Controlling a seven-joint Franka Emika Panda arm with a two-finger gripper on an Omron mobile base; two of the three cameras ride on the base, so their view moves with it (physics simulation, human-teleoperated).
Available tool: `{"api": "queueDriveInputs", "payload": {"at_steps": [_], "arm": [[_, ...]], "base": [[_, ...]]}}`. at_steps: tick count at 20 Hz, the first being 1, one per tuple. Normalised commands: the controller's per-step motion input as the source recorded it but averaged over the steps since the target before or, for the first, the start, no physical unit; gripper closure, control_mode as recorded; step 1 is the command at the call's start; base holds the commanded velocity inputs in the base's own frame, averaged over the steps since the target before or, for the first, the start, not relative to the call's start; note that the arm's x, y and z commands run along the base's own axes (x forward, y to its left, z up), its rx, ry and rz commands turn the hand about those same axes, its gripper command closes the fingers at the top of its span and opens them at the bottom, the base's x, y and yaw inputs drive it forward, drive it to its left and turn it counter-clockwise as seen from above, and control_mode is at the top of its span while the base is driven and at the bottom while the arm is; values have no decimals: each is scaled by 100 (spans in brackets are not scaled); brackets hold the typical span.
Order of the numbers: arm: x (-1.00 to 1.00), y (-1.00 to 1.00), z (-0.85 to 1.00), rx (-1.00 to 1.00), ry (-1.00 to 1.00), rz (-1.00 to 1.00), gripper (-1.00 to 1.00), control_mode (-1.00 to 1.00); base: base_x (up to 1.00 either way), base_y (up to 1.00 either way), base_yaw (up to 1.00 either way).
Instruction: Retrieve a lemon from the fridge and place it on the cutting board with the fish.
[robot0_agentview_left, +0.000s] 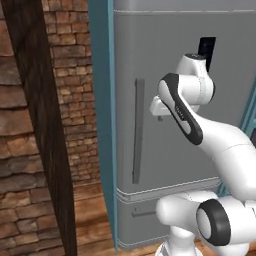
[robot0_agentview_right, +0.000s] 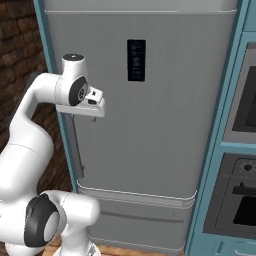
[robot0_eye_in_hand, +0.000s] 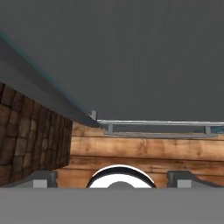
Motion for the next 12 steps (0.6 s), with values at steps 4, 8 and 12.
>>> {"api": "queueDriveInputs", "payload": {"at_steps": [4,8,12], "arm": [[0,0,0,0,0,0,-100,100],[0,0,0,0,0,0,-100,100],[0,0,0,0,0,0,-100,100]], "base": [[-44,10,-3],[-26,43,-1],[-15,49,0]]}}
